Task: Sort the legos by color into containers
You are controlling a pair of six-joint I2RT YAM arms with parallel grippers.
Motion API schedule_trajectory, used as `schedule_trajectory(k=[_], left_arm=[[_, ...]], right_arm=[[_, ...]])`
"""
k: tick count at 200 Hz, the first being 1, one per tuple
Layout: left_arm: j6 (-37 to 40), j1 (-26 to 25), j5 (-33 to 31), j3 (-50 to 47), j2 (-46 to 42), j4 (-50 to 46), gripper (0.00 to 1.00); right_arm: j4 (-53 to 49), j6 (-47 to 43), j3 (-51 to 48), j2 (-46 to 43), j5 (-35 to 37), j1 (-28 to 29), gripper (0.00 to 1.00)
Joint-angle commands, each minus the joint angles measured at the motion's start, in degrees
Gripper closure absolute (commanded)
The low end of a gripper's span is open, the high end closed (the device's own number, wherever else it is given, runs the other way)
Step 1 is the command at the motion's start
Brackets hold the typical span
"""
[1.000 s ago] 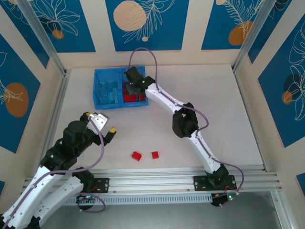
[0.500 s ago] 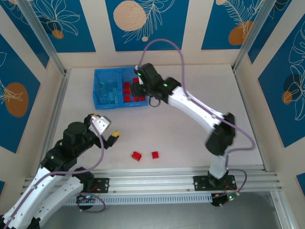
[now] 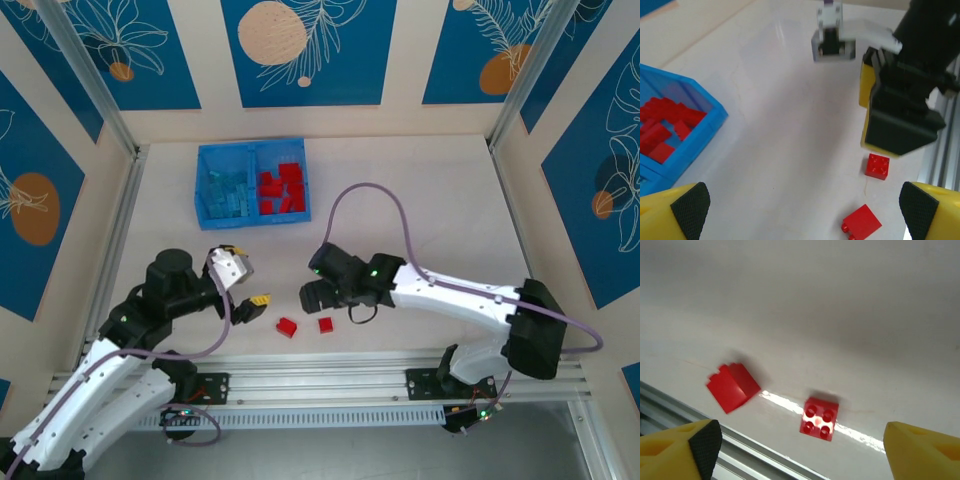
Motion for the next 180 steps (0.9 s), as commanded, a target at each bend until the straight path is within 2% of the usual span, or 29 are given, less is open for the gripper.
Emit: schedule_trajectory(k=[1,23,45,101,180], left_arm=[[0.9,0.6,2.1,1.1,0.7,0.5,0.0],[1.1,0.6,0.8,0.9,0.4,0.1,0.0],[1.3,0.5,0.7,0.7,0.2,0.2,0.0],[1.4,0.6,1.8,0.5,0.4,0.6,0.0],[1.3,0.5,1.5,0.6,-0.5,0.0,0.0]], right_arm=[[-2.6,6.6,1.6,6.1,3.4,2.9,0.13],[-6.0,7.2,4.7,13.0,7.7,5.2,0.13],[-4.6,7.4,4.4,17.1,6.7,5.9,0.16],[-1.7,9.7,1.1,18.2,3.8,6.8,0.56],[-0.6,11.5,-0.5,19.1,3.2,6.8,0.6]])
